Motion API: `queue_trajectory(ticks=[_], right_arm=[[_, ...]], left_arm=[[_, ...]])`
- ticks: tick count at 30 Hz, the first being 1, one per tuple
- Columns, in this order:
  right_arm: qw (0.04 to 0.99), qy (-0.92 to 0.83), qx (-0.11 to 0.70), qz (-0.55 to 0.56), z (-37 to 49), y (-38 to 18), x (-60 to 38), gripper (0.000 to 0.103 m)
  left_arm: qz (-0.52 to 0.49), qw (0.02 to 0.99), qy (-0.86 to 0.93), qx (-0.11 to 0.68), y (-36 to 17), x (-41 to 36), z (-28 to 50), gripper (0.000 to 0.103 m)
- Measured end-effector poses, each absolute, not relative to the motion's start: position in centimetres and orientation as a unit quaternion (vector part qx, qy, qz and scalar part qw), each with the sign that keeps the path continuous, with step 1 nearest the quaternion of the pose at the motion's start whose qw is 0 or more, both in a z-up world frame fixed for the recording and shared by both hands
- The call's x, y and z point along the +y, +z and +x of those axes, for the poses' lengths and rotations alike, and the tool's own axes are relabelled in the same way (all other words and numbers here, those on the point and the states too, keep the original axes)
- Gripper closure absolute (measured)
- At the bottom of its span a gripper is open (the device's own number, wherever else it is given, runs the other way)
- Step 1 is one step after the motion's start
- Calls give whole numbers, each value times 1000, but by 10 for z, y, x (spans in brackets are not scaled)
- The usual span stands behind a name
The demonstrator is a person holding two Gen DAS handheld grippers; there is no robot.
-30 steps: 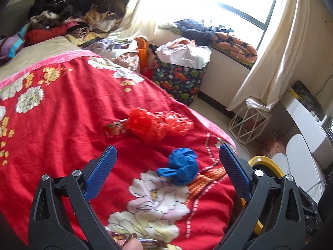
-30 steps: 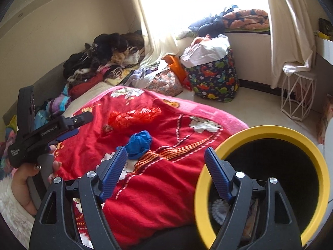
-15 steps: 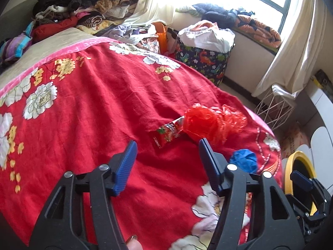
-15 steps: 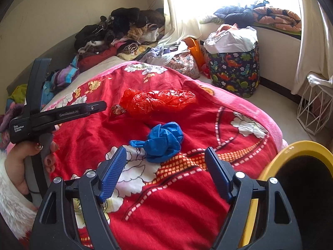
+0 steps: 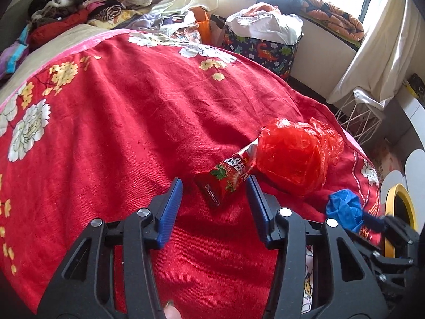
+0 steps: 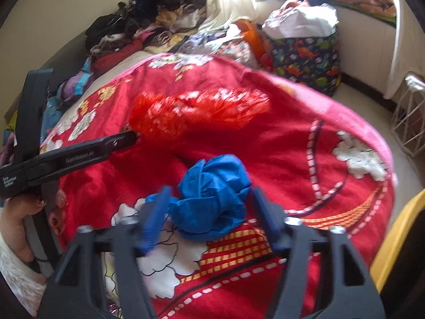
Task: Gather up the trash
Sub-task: 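Grasp the blue cloth with the right tool while the left tool grasps a candy wrapper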
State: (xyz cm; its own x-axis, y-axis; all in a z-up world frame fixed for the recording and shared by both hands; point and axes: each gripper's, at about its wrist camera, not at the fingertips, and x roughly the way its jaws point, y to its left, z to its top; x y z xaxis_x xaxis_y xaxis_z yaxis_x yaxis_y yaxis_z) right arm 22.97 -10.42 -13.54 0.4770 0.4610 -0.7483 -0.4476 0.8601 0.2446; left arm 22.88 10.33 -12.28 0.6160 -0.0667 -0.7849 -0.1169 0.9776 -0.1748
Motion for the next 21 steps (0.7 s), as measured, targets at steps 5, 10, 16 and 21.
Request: queue_trajectory(ticks=[5, 10, 16, 21], right_arm=[[850, 289, 440, 19, 213, -137, -111, 83], [851, 291, 435, 38, 188, -130, -125, 83], [852, 295, 429, 49, 165, -121, -141, 83], [855, 296, 423, 56, 154, -112, -150, 83]], left_arm=[[-111, 895, 4, 432, -121, 99, 232, 73], [-115, 893, -1, 435, -122, 93, 232, 90], [-125, 892, -10, 434, -120, 85, 214, 93], [-131, 893, -26, 430, -115, 75, 190, 96]])
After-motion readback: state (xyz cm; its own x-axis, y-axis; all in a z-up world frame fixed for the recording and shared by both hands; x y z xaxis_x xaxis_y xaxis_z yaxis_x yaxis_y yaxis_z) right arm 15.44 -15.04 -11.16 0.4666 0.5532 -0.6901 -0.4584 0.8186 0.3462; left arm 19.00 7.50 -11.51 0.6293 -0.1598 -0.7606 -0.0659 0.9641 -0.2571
